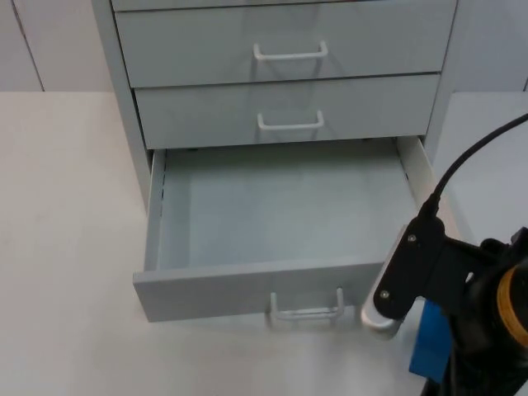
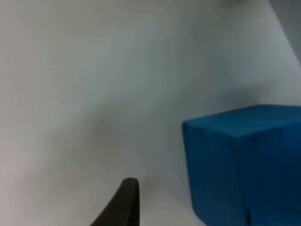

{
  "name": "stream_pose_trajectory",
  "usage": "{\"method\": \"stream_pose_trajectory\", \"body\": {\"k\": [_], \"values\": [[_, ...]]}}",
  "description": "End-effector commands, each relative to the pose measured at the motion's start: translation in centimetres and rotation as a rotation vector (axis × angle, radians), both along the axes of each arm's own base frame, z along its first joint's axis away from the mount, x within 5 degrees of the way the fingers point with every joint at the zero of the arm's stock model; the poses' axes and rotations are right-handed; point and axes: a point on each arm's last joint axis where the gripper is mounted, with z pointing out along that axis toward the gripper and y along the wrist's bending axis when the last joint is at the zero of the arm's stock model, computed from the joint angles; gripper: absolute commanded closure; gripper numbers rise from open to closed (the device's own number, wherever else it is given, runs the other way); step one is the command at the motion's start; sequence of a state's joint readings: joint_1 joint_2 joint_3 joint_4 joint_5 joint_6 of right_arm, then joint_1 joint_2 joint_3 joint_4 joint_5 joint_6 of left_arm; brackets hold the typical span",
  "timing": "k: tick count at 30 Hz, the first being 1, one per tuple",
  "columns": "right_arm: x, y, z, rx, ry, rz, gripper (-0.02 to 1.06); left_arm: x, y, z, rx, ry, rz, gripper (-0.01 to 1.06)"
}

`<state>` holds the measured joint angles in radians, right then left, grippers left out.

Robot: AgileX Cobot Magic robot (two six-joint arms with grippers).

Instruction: Open the drawer with the left hand, place the block into the drawer with the right hand, then close the drawer with the left hand.

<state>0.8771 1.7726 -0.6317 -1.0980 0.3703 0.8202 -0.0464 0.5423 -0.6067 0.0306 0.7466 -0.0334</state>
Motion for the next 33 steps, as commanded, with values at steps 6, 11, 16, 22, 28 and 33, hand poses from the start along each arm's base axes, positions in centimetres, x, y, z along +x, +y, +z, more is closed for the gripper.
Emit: {"method": "stream_pose_trajectory", "body": {"k": [6,11,16,22,28,33], "values": [[0.29,0.24,0.17,-0.006,-0.033,0.032,0.06,-0.02,-0.06,-0.01,-0.017,-0.011,0.003,0.00],[0.33,0.26,0.19,-0.010,-0.038,0.044,0.06,-0.02,-0.06,-0.01,-0.018,-0.011,0.003,0.00],[0.36,0.19,0.21,-0.014,-0.042,0.034,0.06,-0.02,-0.06,-0.01,-0.018,-0.011,0.003,0.00],[0.58,0.19,0.33,-0.012,-0.069,0.030,0.08,-0.02,-0.08,-0.01,-0.021,-0.011,0.002,0.00],[0.54,0.19,0.27,-0.001,-0.063,0.009,0.08,-0.02,-0.08,-0.01,-0.021,-0.011,0.002,0.00],[0.46,0.28,-0.18,-0.001,-0.045,0.011,0.08,-0.02,-0.08,-0.01,-0.021,-0.011,0.002,0.00]]}}
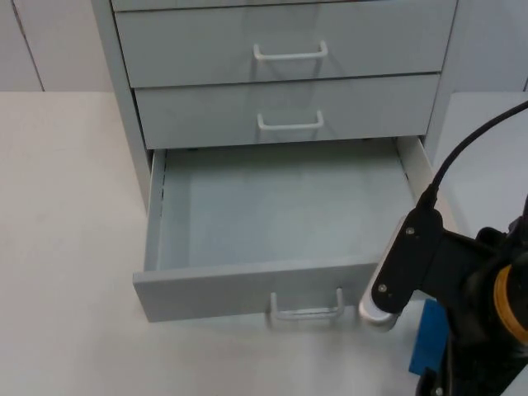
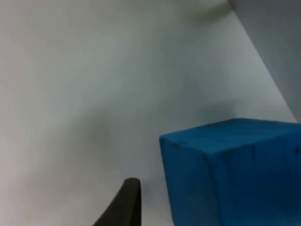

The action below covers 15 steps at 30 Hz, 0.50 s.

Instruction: Open the drawer with the left hand, place the block into the drawer with the right hand, then close the drawer with the left hand.

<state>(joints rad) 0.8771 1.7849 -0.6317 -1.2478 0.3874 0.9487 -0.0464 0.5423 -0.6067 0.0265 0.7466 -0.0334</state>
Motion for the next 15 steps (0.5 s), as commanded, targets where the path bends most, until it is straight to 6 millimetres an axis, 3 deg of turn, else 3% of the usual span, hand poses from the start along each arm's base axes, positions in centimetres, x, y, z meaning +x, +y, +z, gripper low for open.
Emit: {"method": "stream_pose_trajectory", "body": {"k": [1,6,15], "values": [[-0.1,0.3,-0.4,0.012,0.021,-0.009,0.08,0.0,-0.1,0.0,-0.017,-0.011,0.003,0.00],[-0.1,0.0,-1.7,-0.026,0.043,-0.050,0.12,0.0,-0.1,0.0,-0.018,-0.011,0.003,0.00],[-0.1,0.1,-1.8,-0.024,0.041,-0.041,0.39,0.0,-0.1,0.0,-0.018,-0.011,0.003,0.00]]}}
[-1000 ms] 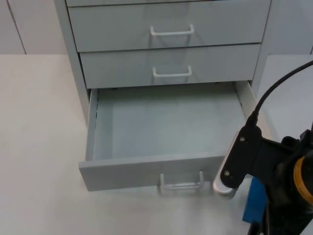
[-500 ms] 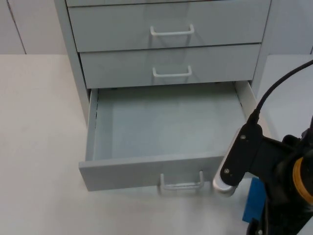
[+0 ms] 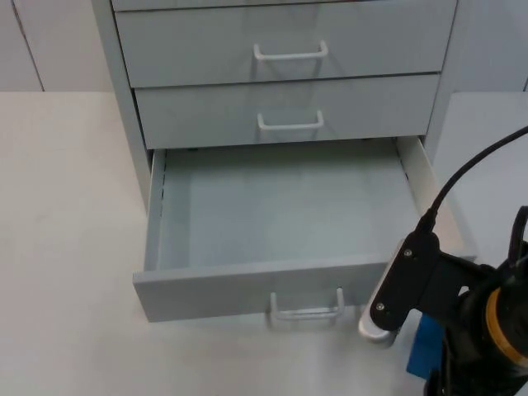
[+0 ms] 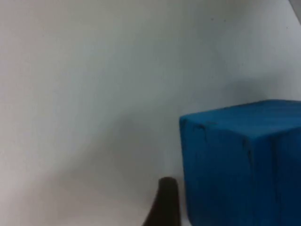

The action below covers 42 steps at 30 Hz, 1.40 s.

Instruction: Open the drawer with the left hand, place the block into the drawer with the right hand, then close the drawer with the left hand.

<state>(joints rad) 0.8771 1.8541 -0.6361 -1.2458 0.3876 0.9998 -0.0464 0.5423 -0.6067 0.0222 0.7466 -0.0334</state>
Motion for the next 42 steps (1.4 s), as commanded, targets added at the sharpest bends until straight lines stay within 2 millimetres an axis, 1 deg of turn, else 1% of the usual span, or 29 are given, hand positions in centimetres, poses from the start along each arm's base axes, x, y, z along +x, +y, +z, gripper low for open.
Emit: {"method": "stream_pose_trajectory", "body": {"k": [1,2,3,5,6,7,8,9,11,13,14,16,18,19,21,23,24,26,28,29,33,36,39,40,42], "values": [[0.0,0.1,0.0,0.001,-0.001,0.006,0.42,0.0,0.0,0.0,-0.014,-0.011,0.004,0.00],[0.0,0.1,0.0,0.001,-0.001,0.006,0.46,0.0,0.0,0.0,-0.014,-0.011,0.004,0.00],[0.0,0.1,0.0,0.001,-0.001,0.006,0.46,0.0,0.0,0.0,-0.014,-0.011,0.004,0.00],[0.0,0.1,0.0,-0.005,-0.005,0.002,0.58,0.0,0.0,0.0,-0.014,-0.011,0.004,0.00],[0.0,0.0,0.0,-0.007,-0.006,0.001,0.70,0.0,0.0,0.0,-0.014,-0.011,0.004,0.00],[0.0,0.0,0.0,-0.007,-0.006,0.001,0.75,0.0,0.0,0.0,-0.014,-0.011,0.004,0.00],[0.0,0.0,0.0,-0.007,-0.006,0.001,0.75,0.0,0.0,0.0,-0.014,-0.011,0.004,0.00],[0.0,0.1,0.0,-0.005,-0.007,0.003,0.87,0.0,0.0,0.0,-0.014,-0.011,0.004,0.00],[0.0,0.1,0.4,0.010,-0.012,-0.004,1.05,0.0,0.0,0.0,-0.014,-0.011,0.004,0.00],[-0.1,0.2,0.8,0.024,-0.019,-0.008,1.05,0.0,0.0,0.0,-0.012,-0.011,0.003,0.00],[-0.1,0.2,1.4,0.041,-0.029,-0.013,1.05,0.0,0.0,0.0,-0.012,-0.011,0.003,0.00],[-0.4,0.5,2.7,0.081,-0.056,-0.006,1.05,0.0,0.0,0.0,-0.011,-0.011,0.003,0.00],[-0.9,1.0,4.6,0.125,-0.094,0.023,1.05,0.0,0.0,0.0,-0.011,-0.011,0.003,0.00],[-0.9,1.0,4.6,0.125,-0.094,0.023,1.05,0.0,0.0,0.0,-0.011,-0.011,0.003,0.00],[-1.7,1.3,6.4,0.157,-0.131,0.037,1.05,0.0,0.0,0.0,-0.011,-0.011,0.003,0.00],[-2.5,1.2,8.1,0.200,-0.161,0.008,1.05,0.0,0.0,0.0,-0.011,-0.011,0.003,0.00],[-2.5,1.2,8.1,0.200,-0.161,0.008,1.05,0.0,0.0,0.0,-0.011,-0.011,0.003,0.00],[-3.0,0.7,9.9,0.252,-0.174,-0.034,1.05,0.0,0.0,0.0,-0.007,-0.011,0.000,0.00],[-3.3,0.2,11.1,0.300,-0.179,-0.085,1.05,0.0,0.0,0.0,-0.007,-0.011,0.000,0.00],[-3.3,0.2,11.1,0.300,-0.179,-0.085,1.05,0.0,0.0,0.0,-0.007,-0.011,0.000,0.00],[-3.8,-0.5,12.9,0.363,-0.202,-0.121,1.05,0.0,0.0,0.0,-0.005,-0.011,-0.001,0.00],[-3.8,-0.6,13.2,0.386,-0.207,-0.137,1.05,0.0,0.0,0.0,-0.005,-0.011,-0.001,0.00],[-3.8,-0.7,13.2,0.434,-0.201,-0.219,1.05,0.0,0.0,0.0,-0.005,-0.015,-0.001,0.00],[-3.8,-0.7,13.2,0.434,-0.201,-0.219,1.05,0.0,0.0,0.0,-0.005,-0.015,-0.001,0.00],[-3.7,-0.6,13.4,0.499,-0.195,-0.307,1.05,0.0,0.0,0.1,-0.006,-0.020,-0.001,0.00]]}}
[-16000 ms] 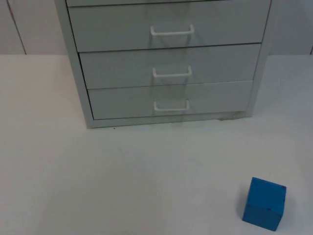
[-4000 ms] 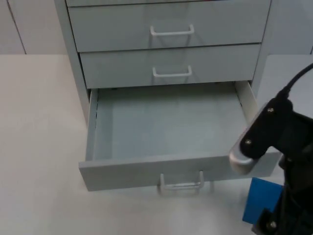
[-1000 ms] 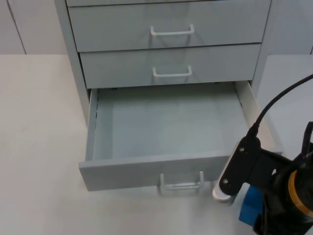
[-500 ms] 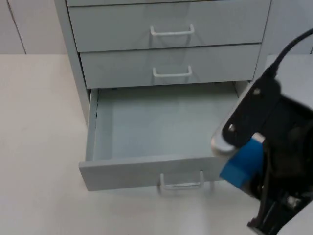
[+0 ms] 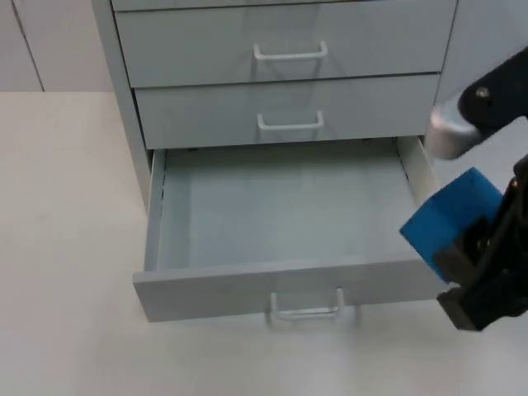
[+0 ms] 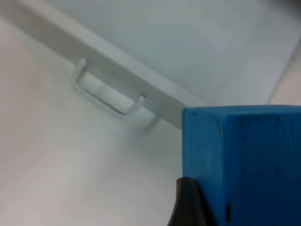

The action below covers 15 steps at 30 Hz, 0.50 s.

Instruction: Open the drawer with the left hand, place the block into the drawer with the right hand, then close the drawer with the left hand.

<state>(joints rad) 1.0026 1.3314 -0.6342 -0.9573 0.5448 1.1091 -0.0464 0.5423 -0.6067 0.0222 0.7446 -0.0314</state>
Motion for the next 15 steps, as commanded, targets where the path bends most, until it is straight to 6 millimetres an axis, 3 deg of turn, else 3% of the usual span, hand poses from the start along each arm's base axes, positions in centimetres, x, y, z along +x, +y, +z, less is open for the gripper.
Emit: {"method": "stream_pose_trajectory", "body": {"k": [1,8,15], "values": [[0.1,0.0,0.6,0.065,-0.004,-0.067,1.05,0.0,0.0,0.1,-0.009,-0.019,0.000,0.00],[3.1,-0.7,3.1,0.200,-0.057,-0.225,1.05,0.0,-0.1,0.1,-0.015,-0.023,-0.001,0.00],[5.9,-0.8,3.2,0.206,-0.064,-0.289,1.05,0.0,-0.1,0.1,-0.015,-0.023,-0.001,0.00]]}}
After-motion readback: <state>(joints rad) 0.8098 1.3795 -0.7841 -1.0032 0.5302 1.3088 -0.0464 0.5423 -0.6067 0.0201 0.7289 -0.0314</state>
